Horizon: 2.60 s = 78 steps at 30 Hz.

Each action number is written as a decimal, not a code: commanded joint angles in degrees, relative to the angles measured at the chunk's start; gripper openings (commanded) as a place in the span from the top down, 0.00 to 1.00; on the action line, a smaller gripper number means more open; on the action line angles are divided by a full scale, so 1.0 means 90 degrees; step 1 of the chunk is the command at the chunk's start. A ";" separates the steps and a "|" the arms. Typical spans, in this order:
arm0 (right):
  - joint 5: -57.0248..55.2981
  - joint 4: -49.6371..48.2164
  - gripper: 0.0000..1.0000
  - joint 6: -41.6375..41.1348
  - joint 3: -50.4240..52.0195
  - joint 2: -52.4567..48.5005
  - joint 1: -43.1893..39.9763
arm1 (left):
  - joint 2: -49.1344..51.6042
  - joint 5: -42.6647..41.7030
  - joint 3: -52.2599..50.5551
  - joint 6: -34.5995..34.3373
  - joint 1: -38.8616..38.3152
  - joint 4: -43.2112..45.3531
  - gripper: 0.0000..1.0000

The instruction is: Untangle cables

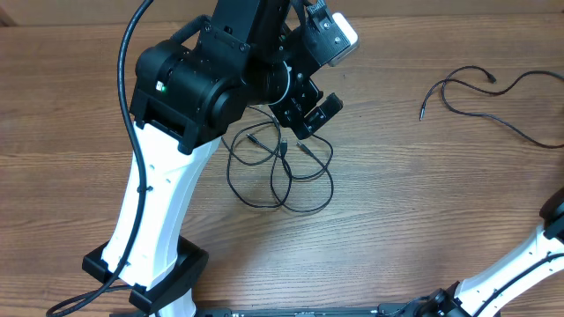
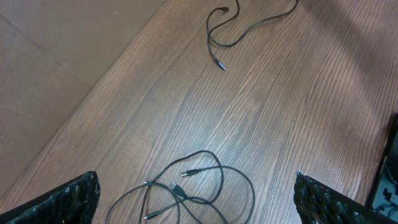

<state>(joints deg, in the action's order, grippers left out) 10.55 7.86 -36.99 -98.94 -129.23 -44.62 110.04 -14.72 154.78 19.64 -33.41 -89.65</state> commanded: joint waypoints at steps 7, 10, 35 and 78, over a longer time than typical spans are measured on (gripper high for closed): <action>0.0959 0.2550 0.00 0.1702 -0.0097 0.0879 -0.0117 | -0.0032 0.0036 0.0029 0.0083 -0.0070 0.0034 0.01; 0.0959 0.3174 0.00 0.3101 -0.0095 0.0879 -0.0078 | -0.0032 0.0036 0.0029 0.0206 -0.0070 0.0041 0.01; -0.0109 0.2849 0.00 0.7669 0.2086 0.0850 0.0075 | 0.0024 0.0158 0.0027 0.0818 -0.0070 0.0032 0.01; 0.0170 -0.1868 0.00 0.5826 0.1948 -0.0916 0.0952 | 0.0024 0.0367 0.0027 0.0651 -0.0070 0.0012 0.00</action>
<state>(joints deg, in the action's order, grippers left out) 16.69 -15.09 16.53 -82.02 -135.85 -36.23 110.04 -11.70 154.78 25.87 -33.41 -89.78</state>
